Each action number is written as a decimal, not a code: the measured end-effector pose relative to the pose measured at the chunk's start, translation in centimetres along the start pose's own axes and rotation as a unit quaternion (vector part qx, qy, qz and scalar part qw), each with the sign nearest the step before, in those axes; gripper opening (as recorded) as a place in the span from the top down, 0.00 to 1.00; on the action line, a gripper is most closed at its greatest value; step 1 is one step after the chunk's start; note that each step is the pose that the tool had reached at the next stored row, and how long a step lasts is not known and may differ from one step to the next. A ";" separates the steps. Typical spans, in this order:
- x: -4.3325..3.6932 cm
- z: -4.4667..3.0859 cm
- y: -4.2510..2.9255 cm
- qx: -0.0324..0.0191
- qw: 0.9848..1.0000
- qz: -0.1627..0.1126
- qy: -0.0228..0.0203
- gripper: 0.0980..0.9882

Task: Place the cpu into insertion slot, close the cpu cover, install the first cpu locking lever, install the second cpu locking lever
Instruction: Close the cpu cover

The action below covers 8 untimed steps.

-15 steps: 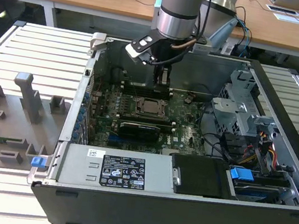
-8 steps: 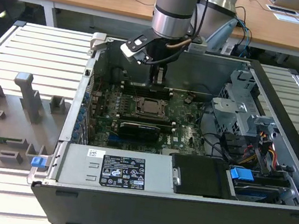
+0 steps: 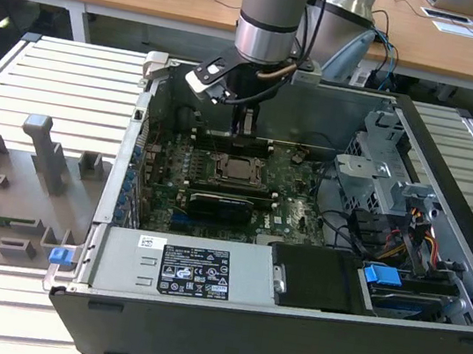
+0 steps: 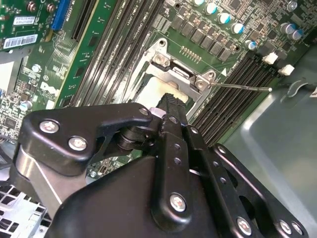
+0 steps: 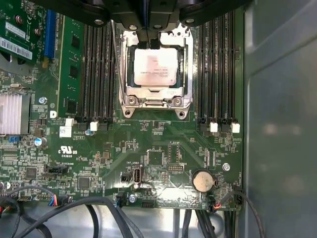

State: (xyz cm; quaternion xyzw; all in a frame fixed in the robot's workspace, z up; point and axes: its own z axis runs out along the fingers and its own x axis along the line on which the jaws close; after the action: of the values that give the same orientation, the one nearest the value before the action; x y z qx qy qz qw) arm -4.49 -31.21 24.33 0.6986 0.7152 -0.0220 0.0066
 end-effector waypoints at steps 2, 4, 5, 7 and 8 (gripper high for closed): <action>0.03 0.65 -0.13 0.000 1.000 0.000 0.000 0.99; 0.04 0.96 -0.20 0.000 1.000 0.000 0.000 0.99; 0.06 1.23 -0.29 0.000 1.000 0.000 0.000 0.99; 0.07 1.50 -0.45 0.000 1.000 0.000 0.000 0.99; 0.08 1.63 -0.53 0.000 1.000 0.000 0.000 0.99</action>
State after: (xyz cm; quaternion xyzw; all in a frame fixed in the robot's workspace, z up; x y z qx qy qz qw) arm -5.06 -31.21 22.70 0.6986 0.7152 -0.0221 0.0066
